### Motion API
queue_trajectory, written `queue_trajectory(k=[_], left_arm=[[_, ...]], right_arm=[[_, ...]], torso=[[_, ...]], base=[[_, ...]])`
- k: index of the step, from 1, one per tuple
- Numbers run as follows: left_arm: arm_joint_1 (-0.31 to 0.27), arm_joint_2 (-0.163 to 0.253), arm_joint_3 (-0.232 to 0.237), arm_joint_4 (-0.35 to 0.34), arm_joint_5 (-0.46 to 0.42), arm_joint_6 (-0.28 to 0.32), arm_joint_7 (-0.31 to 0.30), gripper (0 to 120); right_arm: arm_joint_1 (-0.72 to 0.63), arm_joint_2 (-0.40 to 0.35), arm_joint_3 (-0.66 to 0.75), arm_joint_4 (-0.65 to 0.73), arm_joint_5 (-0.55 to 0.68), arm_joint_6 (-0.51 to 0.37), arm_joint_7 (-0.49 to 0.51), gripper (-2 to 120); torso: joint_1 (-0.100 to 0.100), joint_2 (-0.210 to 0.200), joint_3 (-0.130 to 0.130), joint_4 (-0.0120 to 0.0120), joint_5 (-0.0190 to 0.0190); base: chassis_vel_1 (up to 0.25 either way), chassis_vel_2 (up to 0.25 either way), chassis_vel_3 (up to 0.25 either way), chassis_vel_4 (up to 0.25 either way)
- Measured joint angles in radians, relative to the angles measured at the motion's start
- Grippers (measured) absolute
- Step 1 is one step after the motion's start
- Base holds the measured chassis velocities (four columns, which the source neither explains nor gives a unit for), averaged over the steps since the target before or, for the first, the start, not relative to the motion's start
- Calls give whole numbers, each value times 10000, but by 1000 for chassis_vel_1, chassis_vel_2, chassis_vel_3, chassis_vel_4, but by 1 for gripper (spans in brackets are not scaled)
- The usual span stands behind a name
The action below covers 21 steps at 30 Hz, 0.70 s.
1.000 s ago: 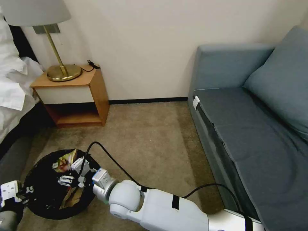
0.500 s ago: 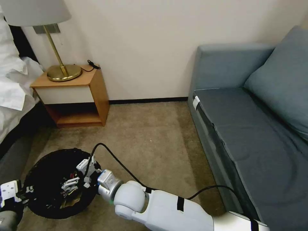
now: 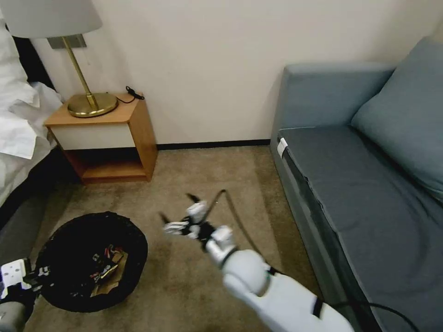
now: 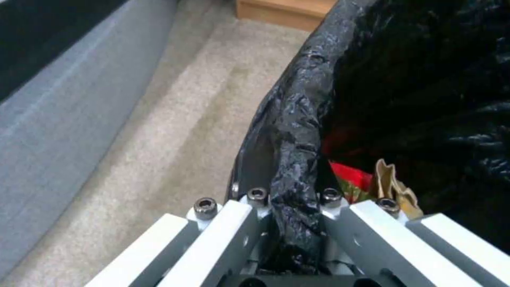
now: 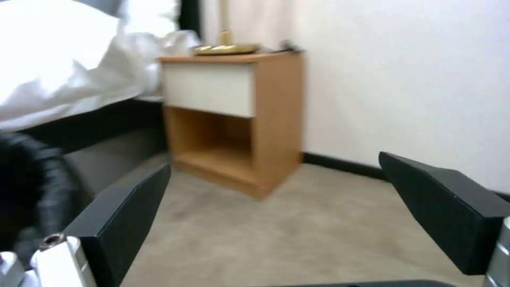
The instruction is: Pick up the trash bin, then pick up the garbage on the floor and place it into the trash bin.
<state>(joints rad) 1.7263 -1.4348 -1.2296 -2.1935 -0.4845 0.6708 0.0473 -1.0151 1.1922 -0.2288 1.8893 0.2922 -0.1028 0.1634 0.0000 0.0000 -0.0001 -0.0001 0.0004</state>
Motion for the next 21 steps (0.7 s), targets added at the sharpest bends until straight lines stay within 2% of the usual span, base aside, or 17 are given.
queue_trajectory(k=[5, 6, 8, 10, 11, 14, 18, 21], left_arm=[[-10, -13, 60, 0, -16, 0, -5, 3], [-10, -13, 60, 0, -16, 0, -5, 3], [-18, -16, 73, 0, -34, 0, -7, 3], [-22, -7, 76, 12, -78, 0, -7, 3], [-22, -7, 76, 12, -78, 0, -7, 3], [-32, 20, 70, 111, -158, -46, -7, 3], [-93, -37, 21, 246, -256, -124, -20, 3], [-94, -56, 1, 307, -269, -128, -24, 3]], right_arm=[[-1395, -224, 1758, 909, -364, -155, -97, 100], [-1395, -224, 1758, 909, -364, -155, -97, 100], [-2366, -121, 2667, 1322, -525, -165, -173, 100], [-3625, 168, 3748, 1698, -602, 451, -421, 100], [-3625, 168, 3748, 1698, -602, 451, -421, 100], [-4634, 378, 4489, 1745, -683, 1729, -740, 100], [-5641, 636, 5362, 1953, -745, 2429, -1067, 100], [-5993, 773, 5704, 2048, -943, 2619, -1115, 100]], torso=[[0, 0, 0, 2, 0], [0, 0, 0, 2, 0], [0, 0, 0, 0, 0], [0, 1, -1, -1, -1], [0, 1, -1, -1, -1], [0, 0, 0, 0, -1], [-1, 0, -1, 0, -4], [0, 0, -1, -2, -4]], base=[[0, 0, 0, 0], [0, 0, 0, 0], [0, 0, 0, 0], [0, 0, 0, 0], [0, 0, 0, 0], [0, 0, 0, 0], [0, 0, 0, 0], [0, 0, 0, 0]])
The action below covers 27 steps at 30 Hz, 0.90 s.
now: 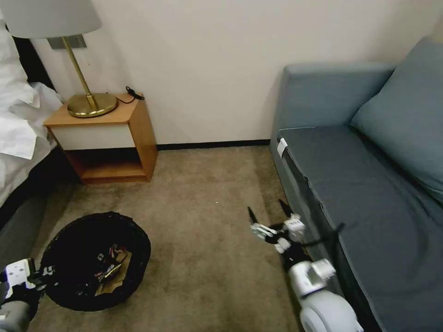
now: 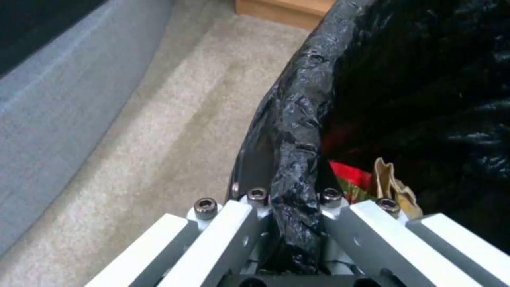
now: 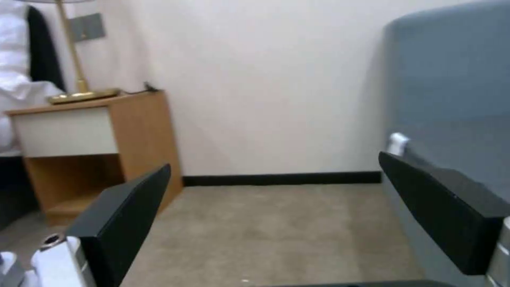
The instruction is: Pick up the trash bin, then pick up the garbage on the floor and place it into the trash bin.
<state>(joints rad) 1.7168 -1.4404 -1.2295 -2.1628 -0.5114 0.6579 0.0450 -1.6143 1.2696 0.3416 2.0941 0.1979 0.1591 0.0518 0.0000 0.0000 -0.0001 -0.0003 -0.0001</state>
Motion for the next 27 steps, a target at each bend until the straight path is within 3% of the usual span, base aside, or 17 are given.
queue_trajectory(k=[8, 12, 13, 17, 27], left_arm=[[-33, 37, -152, 143, -552, 39, -166, 3], [-216, 202, -470, 582, -2253, 321, -603, 3], [-216, 202, -470, 582, -2253, 321, -603, 3], [-526, 434, -819, 1280, -3750, 598, -1135, 3], [-851, 765, -1071, 2703, -4133, 592, -1365, 3]], right_arm=[[-43, 42, 66, 30, -78, 35, -18, 100], [-8, 42, 22, 28, -79, 29, -16, 100], [-8, 42, 22, 28, -79, 29, -16, 100], [16, 40, -6, 18, -75, 12, -13, 100], [39, 36, -29, 0, -70, -10, -10, 100]], torso=[[0, 1, 0, 3, 1], [0, 1, 1, 3, 1], [0, 1, 1, 3, 1], [0, 1, 1, 3, 0], [0, 0, 1, 4, -1]], base=[[0, 0, 0, 0], [0, 0, 0, 0], [0, 0, 0, 0], [0, 0, 0, 0], [0, 0, 0, 0]])
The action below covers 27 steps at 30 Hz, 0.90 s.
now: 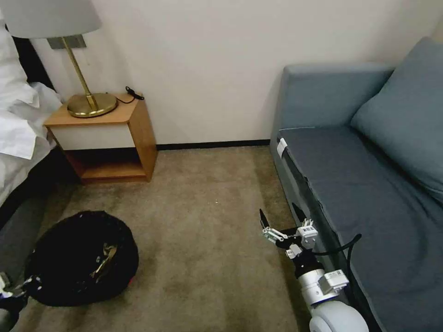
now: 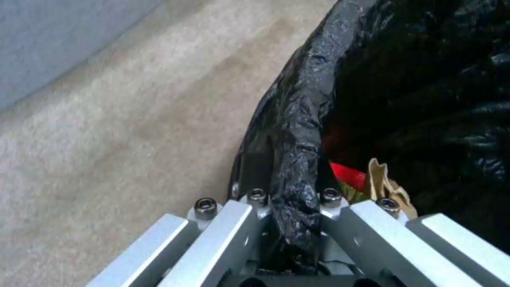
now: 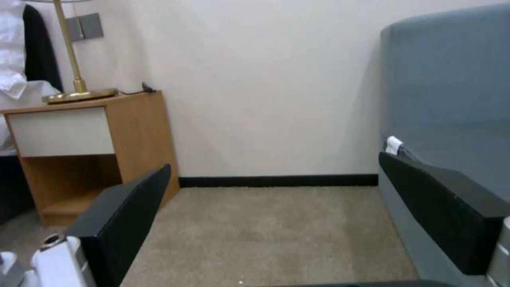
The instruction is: Pick up the trash bin, then pick up the garbage on the floor and place it into the trash bin.
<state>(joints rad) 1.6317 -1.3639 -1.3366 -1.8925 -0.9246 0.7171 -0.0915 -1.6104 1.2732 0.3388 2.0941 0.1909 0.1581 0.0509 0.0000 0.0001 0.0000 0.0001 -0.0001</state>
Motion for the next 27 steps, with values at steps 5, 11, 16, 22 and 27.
queue_trajectory(k=[5, 11, 16, 22, 27], left_arm=[[-188, 47, -22, 471, -31, -20, -21, 3], [-259, 153, 83, 1133, 366, -251, 34, 3], [-259, 158, 197, 1230, 693, -417, 76, 4], [-198, 124, 225, 1088, 837, -478, 84, 22], [-21, 43, 182, 715, 1260, -1053, 277, 43]], right_arm=[[6, -1, -7, -5, 2, -7, 3, 100], [10, -2, -12, -9, 6, -12, 8, 100], [12, -2, -17, -13, 9, -15, 10, 100], [15, -2, -20, -15, 13, -18, 12, 100], [19, -2, -21, -17, 17, -19, 16, 100]], torso=[[0, 0, 0, -1, 0], [0, 0, -1, 0, 6], [-1, 0, -1, 0, 13], [0, -1, -1, -1, -1], [0, -1, 0, -3, -1]], base=[[0, 0, 0, 0], [0, 0, 0, 0], [0, 0, 0, 0], [0, 0, 0, 0], [0, 0, 0, 0]])
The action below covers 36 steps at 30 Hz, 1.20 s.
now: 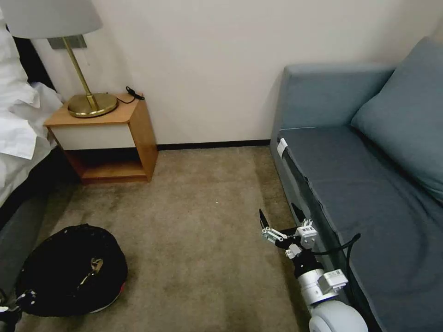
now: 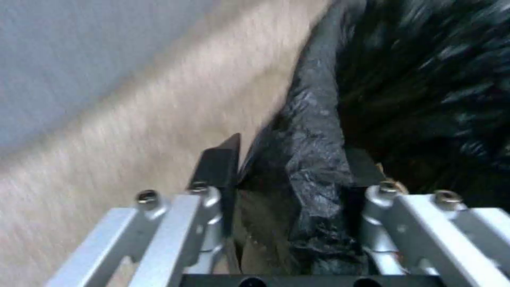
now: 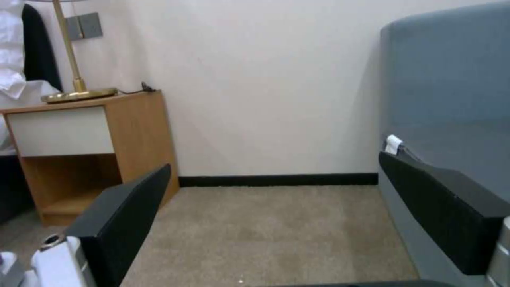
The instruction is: Pick up the trash bin, then pick up the garbage on the floor and place it into the trash bin.
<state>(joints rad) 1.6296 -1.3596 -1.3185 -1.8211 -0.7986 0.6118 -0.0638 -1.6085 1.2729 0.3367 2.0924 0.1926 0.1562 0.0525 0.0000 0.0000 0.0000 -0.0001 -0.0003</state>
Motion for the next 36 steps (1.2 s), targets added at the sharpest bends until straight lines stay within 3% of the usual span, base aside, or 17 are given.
queue_trajectory(k=[3, 10, 13, 14, 16, 18, 20, 22, 27, 28, 30, 34, 36], left_arm=[[75, -6, 19, -134, 456, -500, 174, 52], [142, 7, -3, -325, 615, -998, 364, 77], [292, -46, -55, -764, 586, -1926, 744, 91], [292, -46, -55, -764, 586, -1926, 744, 91], [459, -121, 37, -1016, 569, -2659, 1019, 97], [900, -435, 705, -1933, 801, -4026, 1538, 100], [1015, -552, 925, -2302, 1071, -4348, 1604, 100], [1198, -792, 1292, -3417, 2296, -5093, 1614, 100], [1332, -1184, 1772, -4394, 3572, -5857, 1592, 100], [1401, -1290, 2138, -4506, 3966, -6160, 1568, 100], [1452, -1308, 2394, -4512, 4199, -6390, 1542, 100], [1759, -1359, 3592, -4236, 5234, -7410, 1507, 100], [1787, -1410, 3794, -4147, 5401, -7544, 1493, 100]], right_arm=[[0, 0, 0, 0, 0, 0, 1, 100], [1, 0, -1, 0, 0, 0, 1, 100], [1, 0, -1, 0, 0, 0, 1, 100], [1, 0, -1, 0, 0, 0, 1, 100], [2, 0, 0, 0, 0, -1, 1, 100], [3, 0, -2, 0, 1, 0, 2, 100], [3, 0, -2, -1, 1, -1, 2, 100], [2, -1, -1, -1, 1, -1, 3, 100], [2, 0, -2, -1, 1, -1, 3, 100], [2, -1, -2, -1, 1, -1, 2, 100], [2, -1, -3, -1, 1, -1, 2, 100], [2, -1, -3, -1, 0, -1, 2, 100], [2, 0, -3, -1, 1, -1, 2, 100]], torso=[[0, 0, 0, 1, -1], [0, 0, 0, 1, 1], [0, 0, 0, 1, 2], [0, 0, 0, 1, 2], [0, 0, 0, 1, 4], [0, 0, 0, 2, 3], [0, 0, 0, 1, 4], [0, 0, -1, 1, 8], [0, 0, -1, 1, 11], [0, 0, 0, 1, 3], [0, 0, -1, 2, 3], [0, 0, 0, 1, 4], [0, 0, -1, 1, 5]], base=[[0, 0, 0, 0], [0, 0, 0, 0], [0, 0, 0, 0], [0, 0, 0, 0], [0, 0, 0, 0], [0, 0, 0, 0], [0, 0, 0, 0], [0, 0, 0, 0], [0, 0, 0, 0], [0, 0, 0, 0], [0, 0, 0, 0], [0, 0, 0, 0], [0, 0, 0, 0]])
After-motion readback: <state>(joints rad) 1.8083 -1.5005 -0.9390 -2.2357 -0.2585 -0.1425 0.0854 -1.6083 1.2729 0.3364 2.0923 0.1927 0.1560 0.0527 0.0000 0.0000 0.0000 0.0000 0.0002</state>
